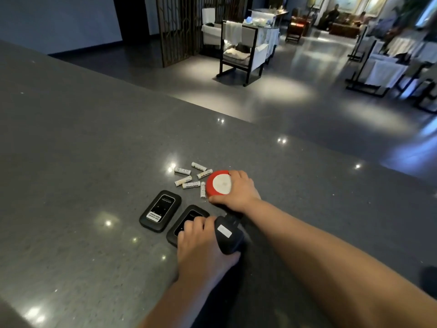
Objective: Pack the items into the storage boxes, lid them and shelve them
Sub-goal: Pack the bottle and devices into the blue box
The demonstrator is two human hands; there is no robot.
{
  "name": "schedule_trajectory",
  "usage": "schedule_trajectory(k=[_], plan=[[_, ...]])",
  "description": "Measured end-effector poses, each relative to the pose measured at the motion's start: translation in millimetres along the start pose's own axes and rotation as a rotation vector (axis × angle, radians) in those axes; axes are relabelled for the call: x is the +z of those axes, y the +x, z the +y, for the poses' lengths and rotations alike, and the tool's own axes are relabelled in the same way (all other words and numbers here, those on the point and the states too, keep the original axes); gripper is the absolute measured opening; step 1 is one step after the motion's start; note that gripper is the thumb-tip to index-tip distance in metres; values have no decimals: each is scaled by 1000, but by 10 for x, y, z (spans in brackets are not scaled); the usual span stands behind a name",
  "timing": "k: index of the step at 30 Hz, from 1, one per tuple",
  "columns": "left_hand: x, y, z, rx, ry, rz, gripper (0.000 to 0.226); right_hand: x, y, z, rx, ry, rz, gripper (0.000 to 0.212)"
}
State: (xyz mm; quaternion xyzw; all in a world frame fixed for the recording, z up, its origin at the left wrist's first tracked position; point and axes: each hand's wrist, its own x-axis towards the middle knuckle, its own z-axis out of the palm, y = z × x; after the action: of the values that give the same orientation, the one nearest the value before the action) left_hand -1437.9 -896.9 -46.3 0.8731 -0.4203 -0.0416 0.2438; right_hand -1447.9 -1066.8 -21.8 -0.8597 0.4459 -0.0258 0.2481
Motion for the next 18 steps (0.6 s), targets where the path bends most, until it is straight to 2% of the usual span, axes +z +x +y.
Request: schedule_trajectory(k=[4, 10, 14, 18], plan=[[9, -3, -29, 11, -62, -5, 79, -8, 16, 16, 23, -32, 67, 99], [27, -47, 32, 17, -317, 56, 79, -576, -516, 304, 44, 270, 442, 93], [21, -112, 412, 56, -430, 64, 85, -1033, -1188, 744, 66, 315, 594, 97], [-15, -282, 1104, 200, -520, 27, 87, -1414, -1920, 1277, 162, 323, 729, 99]])
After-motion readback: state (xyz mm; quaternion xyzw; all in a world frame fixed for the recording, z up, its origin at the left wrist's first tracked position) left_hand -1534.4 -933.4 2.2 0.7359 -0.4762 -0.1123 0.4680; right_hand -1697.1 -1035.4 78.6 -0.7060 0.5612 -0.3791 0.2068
